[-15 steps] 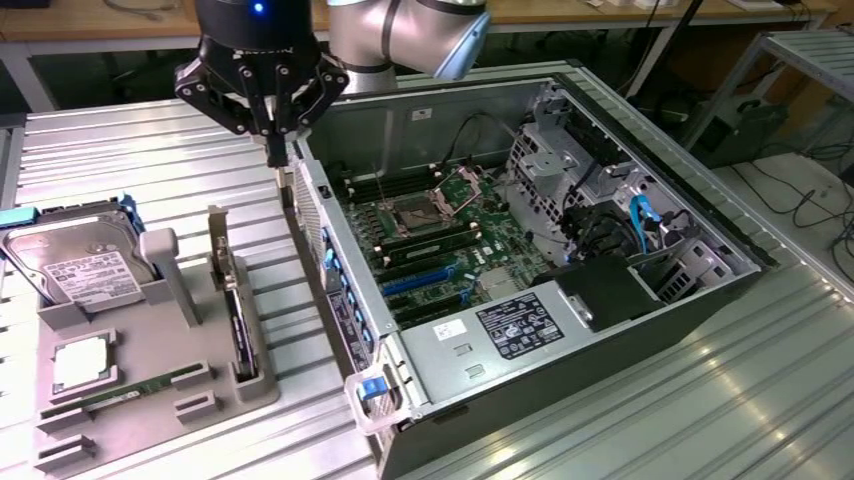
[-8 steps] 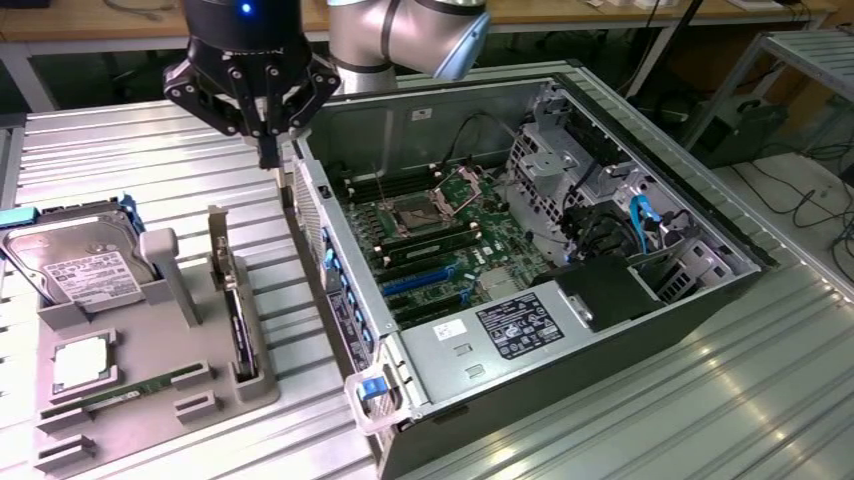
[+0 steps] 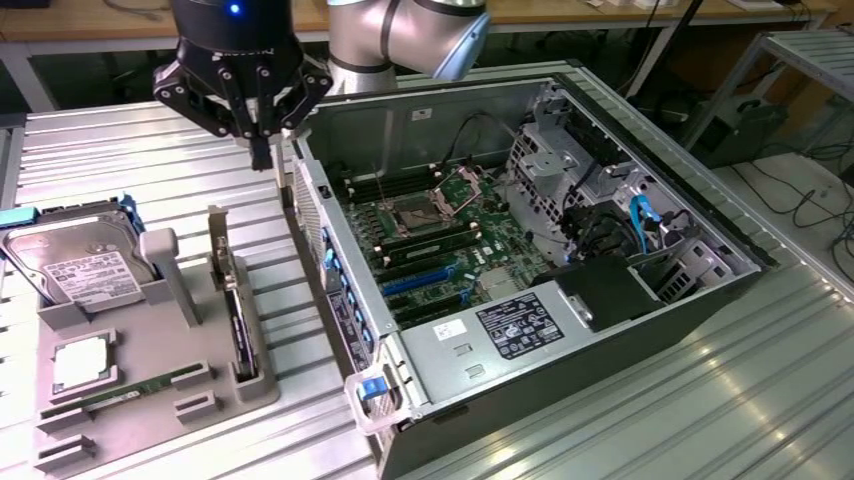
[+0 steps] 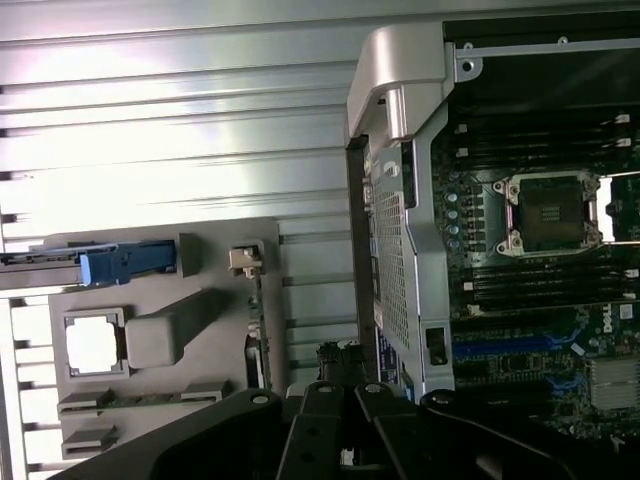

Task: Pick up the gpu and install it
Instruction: 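Reach for the gpu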

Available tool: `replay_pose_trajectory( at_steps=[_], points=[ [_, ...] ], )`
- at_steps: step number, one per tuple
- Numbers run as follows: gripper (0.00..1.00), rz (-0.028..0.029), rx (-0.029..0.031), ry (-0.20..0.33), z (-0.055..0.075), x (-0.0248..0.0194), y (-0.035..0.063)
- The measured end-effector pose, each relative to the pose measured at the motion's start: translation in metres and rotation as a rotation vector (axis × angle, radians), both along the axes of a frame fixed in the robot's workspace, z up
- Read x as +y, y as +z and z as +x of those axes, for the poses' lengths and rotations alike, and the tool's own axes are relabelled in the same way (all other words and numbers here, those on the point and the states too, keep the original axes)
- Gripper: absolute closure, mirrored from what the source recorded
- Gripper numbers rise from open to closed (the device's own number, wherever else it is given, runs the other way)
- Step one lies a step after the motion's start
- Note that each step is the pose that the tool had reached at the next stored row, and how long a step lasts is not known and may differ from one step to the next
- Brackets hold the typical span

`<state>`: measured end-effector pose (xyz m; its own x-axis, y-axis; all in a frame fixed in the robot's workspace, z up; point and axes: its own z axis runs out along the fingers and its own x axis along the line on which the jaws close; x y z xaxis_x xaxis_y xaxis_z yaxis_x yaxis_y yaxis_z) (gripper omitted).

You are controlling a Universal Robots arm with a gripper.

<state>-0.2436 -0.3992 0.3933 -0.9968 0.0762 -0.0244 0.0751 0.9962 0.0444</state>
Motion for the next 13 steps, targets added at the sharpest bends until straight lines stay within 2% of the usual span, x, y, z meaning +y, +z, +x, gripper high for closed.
replay_pose_trajectory(
  at_steps=[13],
  points=[
    [0.89,0.0000,0.0003,0.000,-0.011,-0.0002,0.0000]
  ],
)
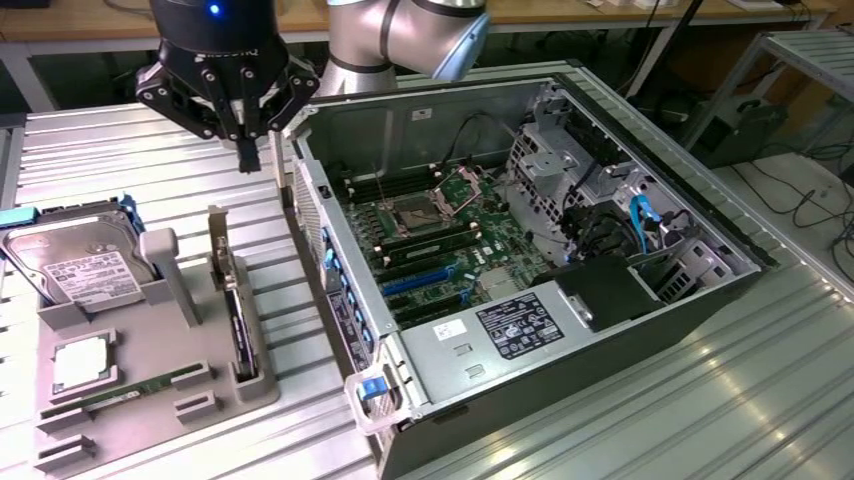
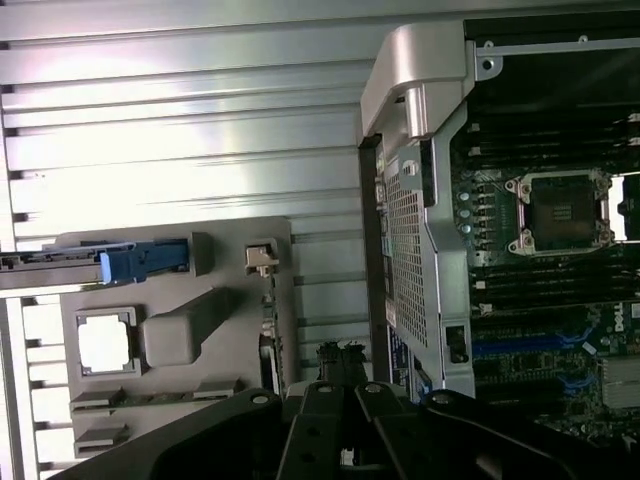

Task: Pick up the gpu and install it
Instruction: 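Reach for the gpu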

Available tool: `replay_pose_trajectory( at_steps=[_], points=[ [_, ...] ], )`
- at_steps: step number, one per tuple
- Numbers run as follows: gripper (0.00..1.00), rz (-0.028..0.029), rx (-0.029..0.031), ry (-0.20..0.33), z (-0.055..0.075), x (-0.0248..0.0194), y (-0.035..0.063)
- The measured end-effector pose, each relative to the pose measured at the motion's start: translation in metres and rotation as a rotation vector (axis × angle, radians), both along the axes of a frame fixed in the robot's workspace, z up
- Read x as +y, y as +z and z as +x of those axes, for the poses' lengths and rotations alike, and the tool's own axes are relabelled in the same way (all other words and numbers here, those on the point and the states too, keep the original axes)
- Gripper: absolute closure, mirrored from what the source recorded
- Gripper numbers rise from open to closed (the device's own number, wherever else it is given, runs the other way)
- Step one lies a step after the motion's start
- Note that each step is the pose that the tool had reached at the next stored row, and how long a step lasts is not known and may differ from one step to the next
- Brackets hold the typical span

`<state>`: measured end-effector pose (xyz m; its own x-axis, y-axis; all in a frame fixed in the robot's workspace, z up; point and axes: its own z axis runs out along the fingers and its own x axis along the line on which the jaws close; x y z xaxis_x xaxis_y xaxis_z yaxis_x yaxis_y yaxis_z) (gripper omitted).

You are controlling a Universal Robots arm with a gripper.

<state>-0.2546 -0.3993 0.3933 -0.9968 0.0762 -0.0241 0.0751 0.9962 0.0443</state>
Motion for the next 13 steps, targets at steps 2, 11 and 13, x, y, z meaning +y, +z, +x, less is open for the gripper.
replay_pose_trajectory(
  at_steps=[2,11,13],
  points=[
    [0.89,0.0000,0.0000,0.000,-0.004,-0.0001,0.0000],
    [0.89,0.0000,0.0000,0.000,-0.024,-0.0016,-0.0001],
    [0.89,0.0000,0.0001,0.000,-0.037,-0.0066,-0.0002]
  ],
)
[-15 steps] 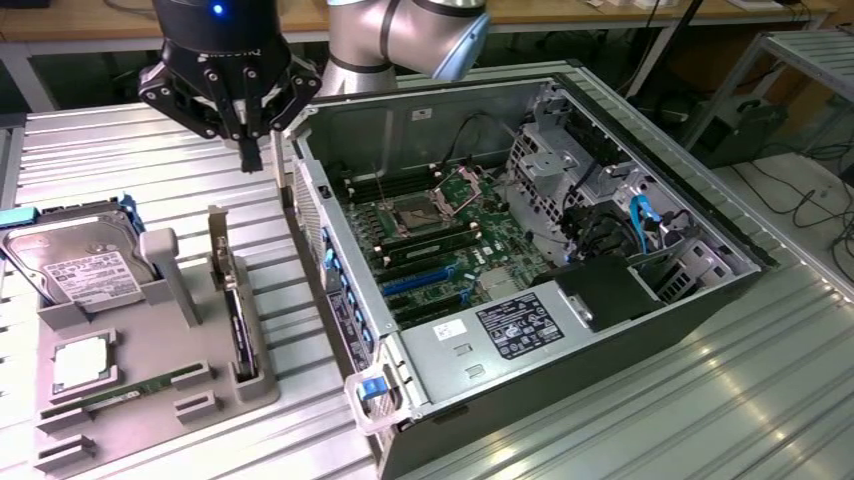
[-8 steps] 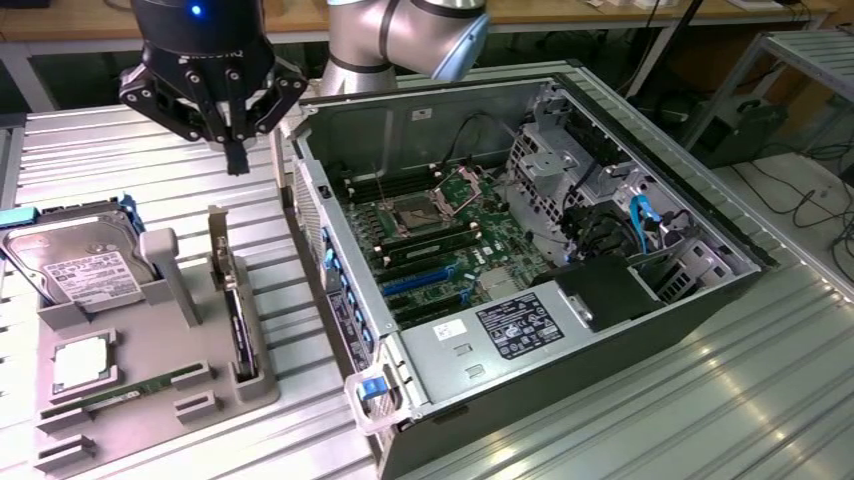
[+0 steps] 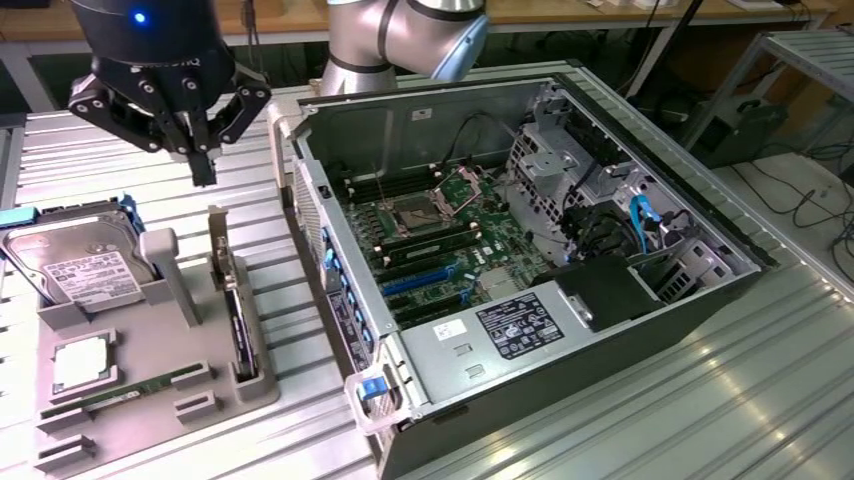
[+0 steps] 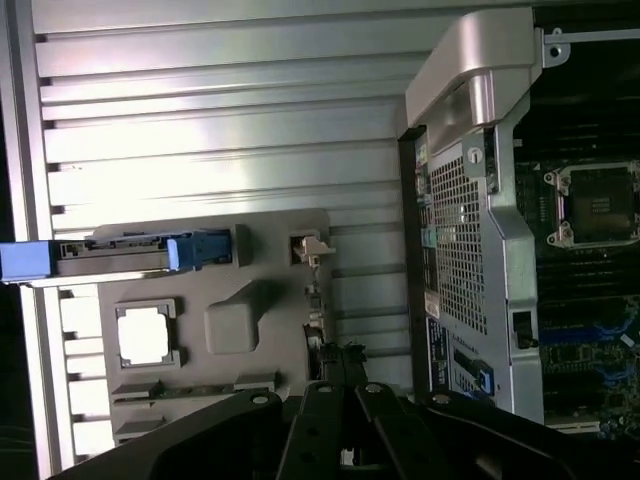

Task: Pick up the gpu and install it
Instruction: 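Reach for the gpu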

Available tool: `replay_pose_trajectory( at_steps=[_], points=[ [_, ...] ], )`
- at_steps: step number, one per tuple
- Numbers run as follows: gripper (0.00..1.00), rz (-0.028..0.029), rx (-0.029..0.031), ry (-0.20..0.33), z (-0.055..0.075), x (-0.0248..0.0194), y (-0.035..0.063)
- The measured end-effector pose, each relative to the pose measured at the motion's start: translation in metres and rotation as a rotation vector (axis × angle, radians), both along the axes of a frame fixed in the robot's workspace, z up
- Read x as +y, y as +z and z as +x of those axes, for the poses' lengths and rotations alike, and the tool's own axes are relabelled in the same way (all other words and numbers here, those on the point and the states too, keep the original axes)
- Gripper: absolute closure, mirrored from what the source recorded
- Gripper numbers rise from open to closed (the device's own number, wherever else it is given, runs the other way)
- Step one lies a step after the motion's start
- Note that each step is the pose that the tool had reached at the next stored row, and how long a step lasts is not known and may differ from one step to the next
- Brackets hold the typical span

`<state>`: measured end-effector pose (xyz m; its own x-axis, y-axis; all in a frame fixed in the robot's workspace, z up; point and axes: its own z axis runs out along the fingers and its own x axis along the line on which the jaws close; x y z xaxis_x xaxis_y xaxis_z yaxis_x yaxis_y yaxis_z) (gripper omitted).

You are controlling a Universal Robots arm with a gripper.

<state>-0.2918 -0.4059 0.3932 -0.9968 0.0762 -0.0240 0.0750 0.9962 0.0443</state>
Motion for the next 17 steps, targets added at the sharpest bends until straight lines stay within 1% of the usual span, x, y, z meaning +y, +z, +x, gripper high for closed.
replay_pose_trajectory(
  at_steps=[2,7,14,15,17],
  points=[
    [0.89,0.0000,-0.0001,0.000,-0.005,-0.0055,-0.0001],
    [0.89,0.0001,-0.0001,0.000,-0.011,-0.0170,-0.0004],
    [0.89,0.0002,-0.0001,0.000,-0.016,-0.0281,-0.0007],
    [0.89,0.0002,-0.0001,0.000,-0.016,-0.0291,-0.0007],
    [0.89,0.0003,-0.0001,0.000,-0.017,-0.0294,-0.0007]
  ],
)
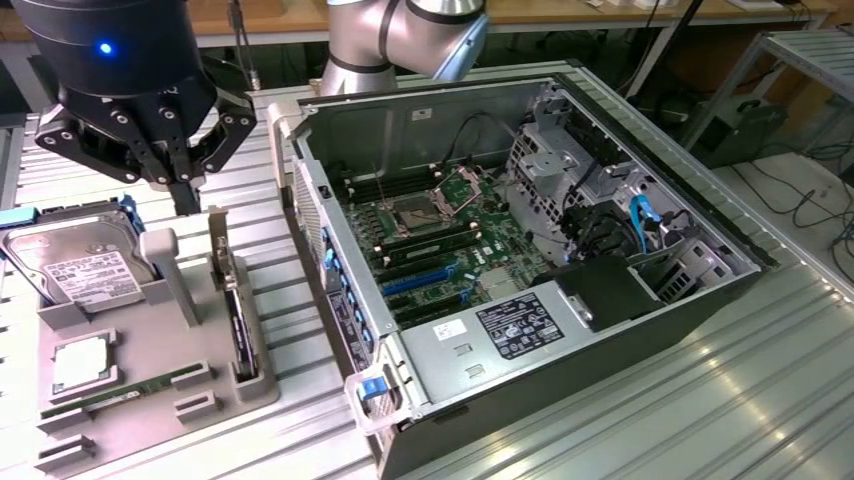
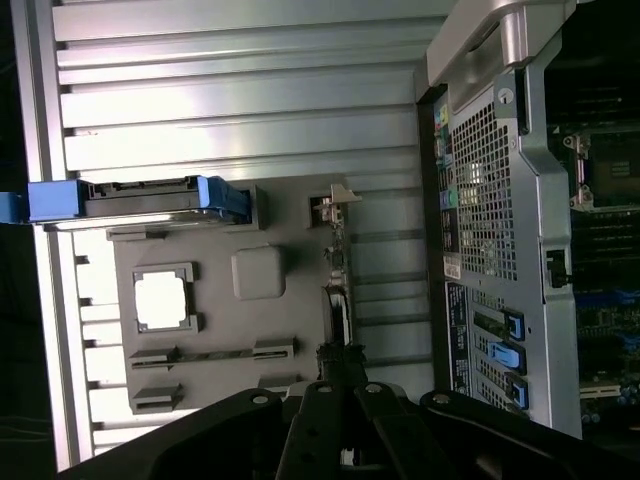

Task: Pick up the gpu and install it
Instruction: 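Reach for the gpu, then pick up the gpu and move the gpu toward the slot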

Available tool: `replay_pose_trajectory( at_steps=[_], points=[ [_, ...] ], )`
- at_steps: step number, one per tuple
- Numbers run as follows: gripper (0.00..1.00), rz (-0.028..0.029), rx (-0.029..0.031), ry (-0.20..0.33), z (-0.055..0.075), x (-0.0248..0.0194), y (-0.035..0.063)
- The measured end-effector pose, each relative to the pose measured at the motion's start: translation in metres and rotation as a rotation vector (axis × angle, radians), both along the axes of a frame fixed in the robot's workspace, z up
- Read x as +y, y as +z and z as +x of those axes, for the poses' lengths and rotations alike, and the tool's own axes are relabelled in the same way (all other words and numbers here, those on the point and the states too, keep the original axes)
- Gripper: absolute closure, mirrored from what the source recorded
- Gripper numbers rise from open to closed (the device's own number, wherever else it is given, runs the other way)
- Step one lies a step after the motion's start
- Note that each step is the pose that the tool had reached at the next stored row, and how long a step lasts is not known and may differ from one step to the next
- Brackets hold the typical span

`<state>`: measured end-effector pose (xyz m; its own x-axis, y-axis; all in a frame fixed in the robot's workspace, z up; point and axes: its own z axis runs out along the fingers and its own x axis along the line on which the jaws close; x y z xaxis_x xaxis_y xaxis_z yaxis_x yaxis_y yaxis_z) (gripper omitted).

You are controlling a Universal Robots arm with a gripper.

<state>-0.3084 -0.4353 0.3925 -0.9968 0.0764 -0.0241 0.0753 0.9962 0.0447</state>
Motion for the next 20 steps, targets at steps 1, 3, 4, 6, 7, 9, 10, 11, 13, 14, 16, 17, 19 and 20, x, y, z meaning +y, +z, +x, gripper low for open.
replay_pose_trajectory(
  at_steps=[1,3,4,6,7,9,10,11,13,14,16,17,19,20],
  points=[
    [0.89,0.0000,0.0001,0.000,0.0001,-0.0001,0.0000],
    [0.89,0.0000,0.0000,0.000,0.0001,-0.0001,0.0000],
    [0.89,0.0000,0.0000,0.000,0.0001,-0.0001,0.0000],
    [0.89,0.0000,0.0001,0.000,0.0001,-0.0001,0.0000],
    [0.89,0.0000,0.0000,0.000,0.0001,-0.0001,0.0000],
    [0.89,0.0000,0.0000,0.000,0.0001,-0.0001,0.0000],
    [0.89,0.0000,0.0001,0.000,0.0001,-0.0001,0.0000],
    [0.89,0.0000,0.0000,0.000,0.0001,-0.0001,0.0000],
    [0.89,0.0000,0.0000,0.000,0.0000,-0.0001,0.0000],
    [0.83,0.0000,0.0001,0.000,0.0000,-0.0001,0.0000],
    [0.71,0.0000,0.0000,0.000,0.0001,-0.0001,0.0000],
    [0.64,0.0000,0.0000,0.000,0.0001,-0.0001,0.0000],
    [0.58,0.0000,0.0000,0.000,0.0001,-0.0001,0.0000],
    [0.52,0.0000,0.0000,0.000,0.0001,-0.0001,0.0000]
  ],
)
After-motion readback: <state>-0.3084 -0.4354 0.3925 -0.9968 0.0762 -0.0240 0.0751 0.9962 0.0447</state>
